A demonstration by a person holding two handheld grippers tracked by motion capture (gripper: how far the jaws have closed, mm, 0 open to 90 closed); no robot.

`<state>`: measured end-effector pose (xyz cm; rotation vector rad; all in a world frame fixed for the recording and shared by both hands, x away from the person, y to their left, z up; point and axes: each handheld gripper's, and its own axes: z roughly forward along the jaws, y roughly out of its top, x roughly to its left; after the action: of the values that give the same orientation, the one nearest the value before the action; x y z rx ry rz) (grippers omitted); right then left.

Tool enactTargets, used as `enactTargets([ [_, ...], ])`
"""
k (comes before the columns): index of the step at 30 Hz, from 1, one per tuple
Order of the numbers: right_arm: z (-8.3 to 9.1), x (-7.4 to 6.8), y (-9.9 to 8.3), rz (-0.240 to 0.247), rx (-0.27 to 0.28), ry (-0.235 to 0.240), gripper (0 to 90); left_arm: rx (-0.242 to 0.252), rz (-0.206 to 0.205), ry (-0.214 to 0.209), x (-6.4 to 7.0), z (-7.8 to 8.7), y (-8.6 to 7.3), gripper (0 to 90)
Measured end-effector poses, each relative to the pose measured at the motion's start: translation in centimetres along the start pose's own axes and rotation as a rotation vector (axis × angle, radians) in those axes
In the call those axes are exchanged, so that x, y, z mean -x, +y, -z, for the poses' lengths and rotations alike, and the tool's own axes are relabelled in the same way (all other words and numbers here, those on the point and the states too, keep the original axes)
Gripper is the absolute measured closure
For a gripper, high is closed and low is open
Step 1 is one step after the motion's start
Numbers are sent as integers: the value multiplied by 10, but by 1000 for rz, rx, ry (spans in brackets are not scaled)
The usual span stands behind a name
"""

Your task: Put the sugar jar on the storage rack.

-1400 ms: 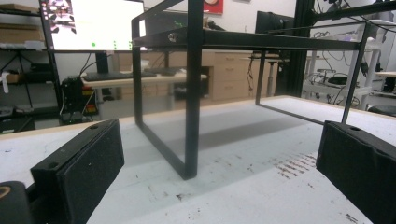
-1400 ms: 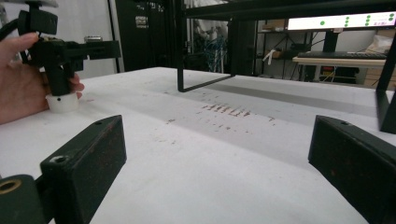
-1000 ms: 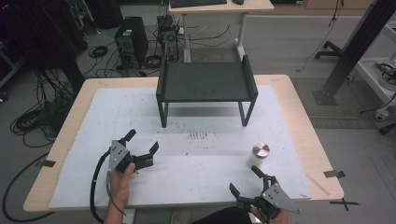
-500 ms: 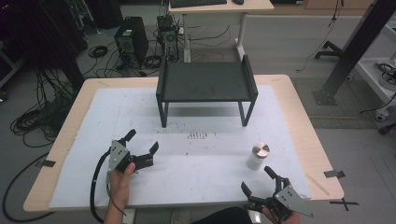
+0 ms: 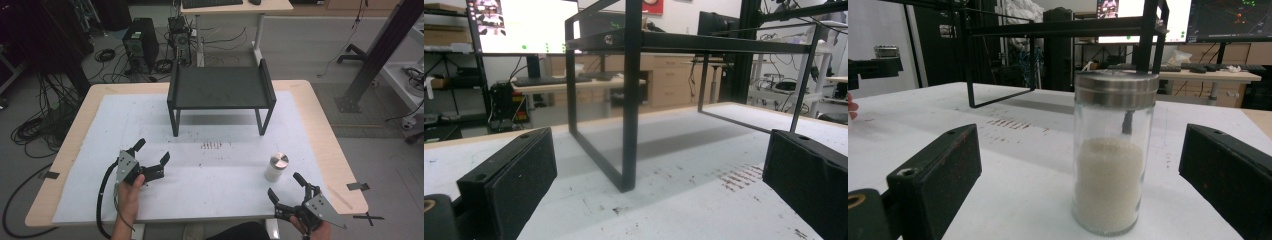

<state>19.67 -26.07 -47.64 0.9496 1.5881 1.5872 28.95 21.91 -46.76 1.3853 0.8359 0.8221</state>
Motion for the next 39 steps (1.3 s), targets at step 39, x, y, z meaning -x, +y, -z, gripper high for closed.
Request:
enactTargets([
  [39, -44, 18, -5, 19, -20, -7, 14, -1, 3, -1, 0, 0, 0, 13],
])
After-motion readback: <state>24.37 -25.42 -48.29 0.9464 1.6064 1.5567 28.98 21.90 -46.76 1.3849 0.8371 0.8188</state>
